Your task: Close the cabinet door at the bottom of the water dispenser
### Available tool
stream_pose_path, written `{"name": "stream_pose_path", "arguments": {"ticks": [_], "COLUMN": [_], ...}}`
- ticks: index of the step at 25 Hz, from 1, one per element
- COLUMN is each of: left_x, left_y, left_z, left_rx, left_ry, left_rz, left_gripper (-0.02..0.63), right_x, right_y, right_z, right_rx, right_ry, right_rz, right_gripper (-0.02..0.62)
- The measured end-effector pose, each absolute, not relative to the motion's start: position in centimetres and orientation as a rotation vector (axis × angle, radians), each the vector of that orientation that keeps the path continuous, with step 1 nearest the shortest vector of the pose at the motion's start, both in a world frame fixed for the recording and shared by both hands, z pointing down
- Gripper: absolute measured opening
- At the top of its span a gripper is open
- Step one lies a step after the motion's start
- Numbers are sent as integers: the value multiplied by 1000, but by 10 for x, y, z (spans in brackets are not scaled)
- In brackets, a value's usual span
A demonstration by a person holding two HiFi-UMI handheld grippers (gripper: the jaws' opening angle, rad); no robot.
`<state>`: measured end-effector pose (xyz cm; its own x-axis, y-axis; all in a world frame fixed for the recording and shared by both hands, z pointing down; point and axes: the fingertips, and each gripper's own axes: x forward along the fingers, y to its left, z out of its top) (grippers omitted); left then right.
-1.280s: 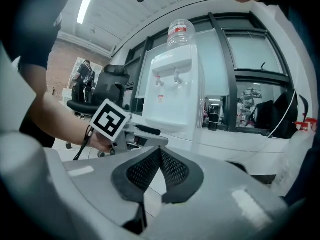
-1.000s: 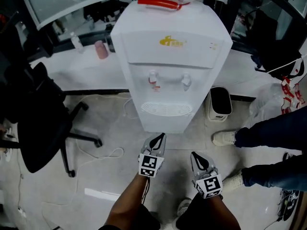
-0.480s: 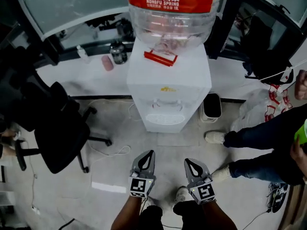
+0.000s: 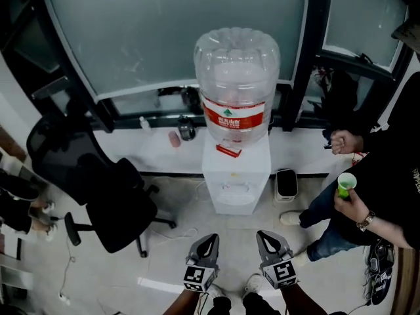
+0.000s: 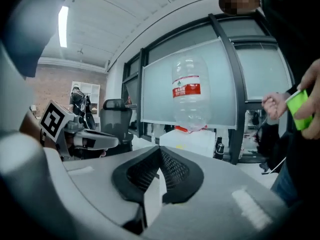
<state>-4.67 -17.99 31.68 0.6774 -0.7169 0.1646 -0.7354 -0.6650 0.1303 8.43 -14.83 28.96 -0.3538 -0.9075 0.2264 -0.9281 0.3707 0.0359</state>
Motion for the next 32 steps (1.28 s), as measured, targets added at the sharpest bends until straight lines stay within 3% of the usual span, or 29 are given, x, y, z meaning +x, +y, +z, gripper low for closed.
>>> {"name": "stream_pose_path", "arguments": {"ticks": [11, 32], "left_x": [-46, -52], "left_y": [-178, -173], "left_z": [246, 219], "left_rx": [2814, 2856], "left_ry": [-1197, -1251], "left_rz": [95, 66], "left_gripper": [18, 18], "right_x": [85, 76], "right_y": [-153, -145], "right_z": [215, 198], "right_rx": [1722, 1737], "right_ry": [-2451, -2481], "right_rz": [-30, -89], "right_gripper": [2, 2]}}
